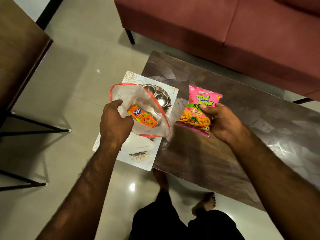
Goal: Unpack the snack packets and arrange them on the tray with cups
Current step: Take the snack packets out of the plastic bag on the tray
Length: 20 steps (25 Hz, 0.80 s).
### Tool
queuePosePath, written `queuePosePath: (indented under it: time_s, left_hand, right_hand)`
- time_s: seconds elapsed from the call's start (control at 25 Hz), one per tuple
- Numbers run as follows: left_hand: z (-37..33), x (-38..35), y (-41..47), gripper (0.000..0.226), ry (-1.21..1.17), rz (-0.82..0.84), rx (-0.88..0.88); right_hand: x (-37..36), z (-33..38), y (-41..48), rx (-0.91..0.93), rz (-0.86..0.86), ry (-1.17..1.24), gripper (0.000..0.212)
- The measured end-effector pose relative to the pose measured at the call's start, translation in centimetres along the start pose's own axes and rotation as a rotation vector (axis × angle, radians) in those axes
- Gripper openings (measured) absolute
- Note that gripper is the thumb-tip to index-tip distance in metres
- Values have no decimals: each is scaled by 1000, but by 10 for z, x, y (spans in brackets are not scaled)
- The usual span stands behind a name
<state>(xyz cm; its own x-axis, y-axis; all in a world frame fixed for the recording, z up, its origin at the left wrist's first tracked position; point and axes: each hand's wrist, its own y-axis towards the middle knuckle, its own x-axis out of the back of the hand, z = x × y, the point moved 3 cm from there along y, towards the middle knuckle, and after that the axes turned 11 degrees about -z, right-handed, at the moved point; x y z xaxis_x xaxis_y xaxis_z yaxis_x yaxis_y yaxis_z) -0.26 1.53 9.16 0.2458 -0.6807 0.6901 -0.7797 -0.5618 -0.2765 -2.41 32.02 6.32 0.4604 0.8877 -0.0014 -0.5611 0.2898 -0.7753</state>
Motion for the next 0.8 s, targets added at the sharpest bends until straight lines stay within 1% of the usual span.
queuePosePath:
  time_s: [0.12,0.32,0.48,0.6,0.8]
  left_hand:
    - [-4,-3,-1,65,33,-18,-55]
    - [-8,-5,-1,65,98,-42,-106]
    - [-1,-7,2,67,114,-52,-167]
    - [7,-8,5,69,144,-60,-224]
    - [23,-8,7,70,175,-43,-257]
  right_hand:
    - [8,-33,29,-110,-68,-3,55]
    - [-9,-83,66,-203,-120,-37,48]
    - [-26,-114,97,-230,-132,-78,42]
    - [-31,-129,123,-209,-182,-128,29]
    - [-30,-140,144,-137,-187,-173,37]
